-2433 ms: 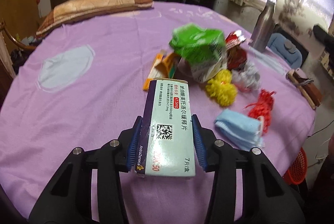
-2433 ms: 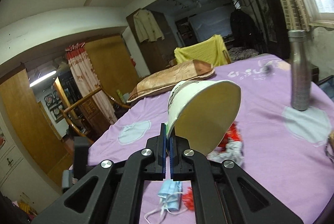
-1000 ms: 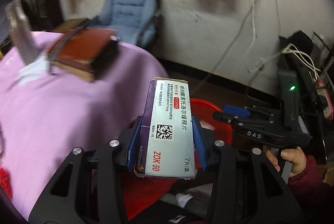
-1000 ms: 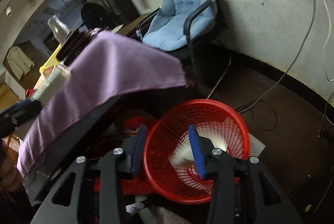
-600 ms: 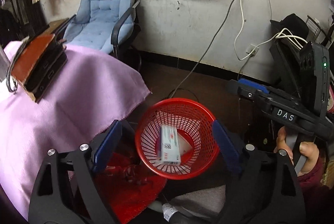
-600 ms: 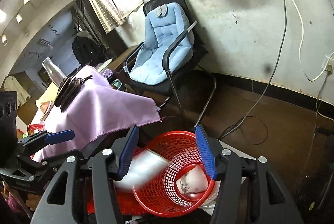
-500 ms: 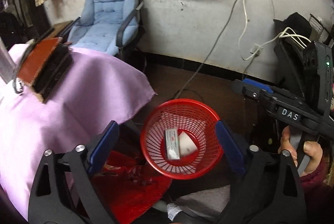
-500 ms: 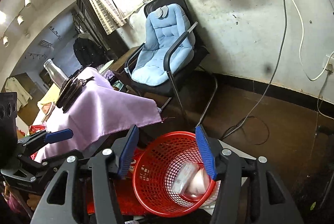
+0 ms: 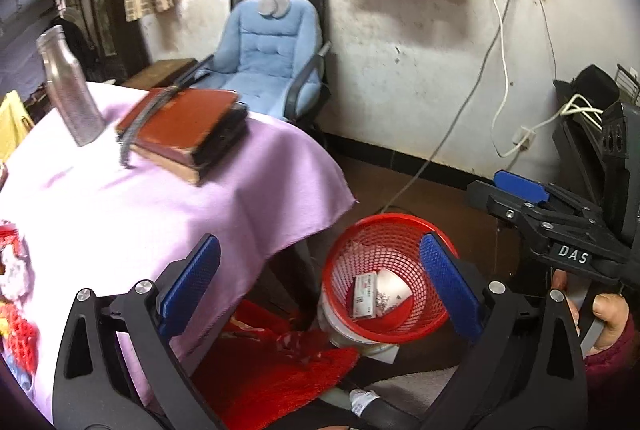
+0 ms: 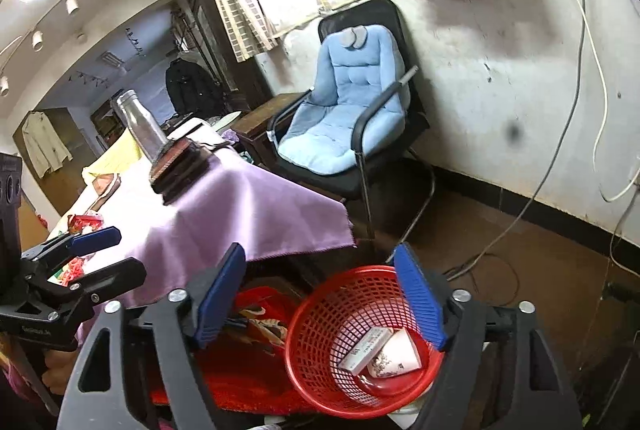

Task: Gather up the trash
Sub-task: 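Return both tools to the table over the remaining trash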

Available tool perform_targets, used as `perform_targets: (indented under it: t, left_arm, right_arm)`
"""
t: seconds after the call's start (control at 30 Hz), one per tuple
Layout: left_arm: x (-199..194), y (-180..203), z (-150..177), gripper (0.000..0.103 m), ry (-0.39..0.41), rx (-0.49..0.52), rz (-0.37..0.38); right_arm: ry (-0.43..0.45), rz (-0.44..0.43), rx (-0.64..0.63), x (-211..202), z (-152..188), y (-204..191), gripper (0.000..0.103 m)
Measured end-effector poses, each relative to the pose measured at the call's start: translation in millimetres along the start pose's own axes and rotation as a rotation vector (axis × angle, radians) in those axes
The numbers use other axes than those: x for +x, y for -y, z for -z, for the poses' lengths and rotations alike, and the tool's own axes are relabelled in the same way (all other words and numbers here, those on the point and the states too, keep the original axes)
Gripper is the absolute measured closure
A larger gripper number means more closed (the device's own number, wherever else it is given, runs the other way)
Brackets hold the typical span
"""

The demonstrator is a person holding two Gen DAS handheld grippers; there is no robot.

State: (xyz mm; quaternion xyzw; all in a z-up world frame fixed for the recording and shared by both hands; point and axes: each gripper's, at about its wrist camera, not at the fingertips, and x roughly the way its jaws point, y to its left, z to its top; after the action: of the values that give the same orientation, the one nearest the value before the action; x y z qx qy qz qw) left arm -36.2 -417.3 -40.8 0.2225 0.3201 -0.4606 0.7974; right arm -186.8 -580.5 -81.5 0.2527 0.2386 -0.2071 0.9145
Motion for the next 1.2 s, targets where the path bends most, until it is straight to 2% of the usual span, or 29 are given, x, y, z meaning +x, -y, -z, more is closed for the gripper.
perform_targets:
  t: [0.2,0.5,0.73,0.97,1.2]
  left_arm:
    - [-29,-17,10,0.007,0.068,-0.024,-0.079]
    - [-78,-60,30,0.007,0.165,-0.112,-0.16]
    - [-117,-102,55,0.007,0.226,-0.214,-0.212]
    - [-153,-146,90,0.007,0.281,-0.321,-0.294]
    - [-173,-193,125,0.007,0.286,-0.426,-0.398]
  right_arm:
    - [0.015,-0.02,-0.032,-8,-8,-26,0.014]
    - [0.028,-0.072,-0.137,-18,-16,-86,0.011]
    - [0.024,-0.14,-0.241,-21,-15,-147,0.009]
    - [-0.001,-0.226,-0.359,-21,-5,-216,0.009]
    - [-0.059,-0.303,-0.467,-6,13,-285,0.008]
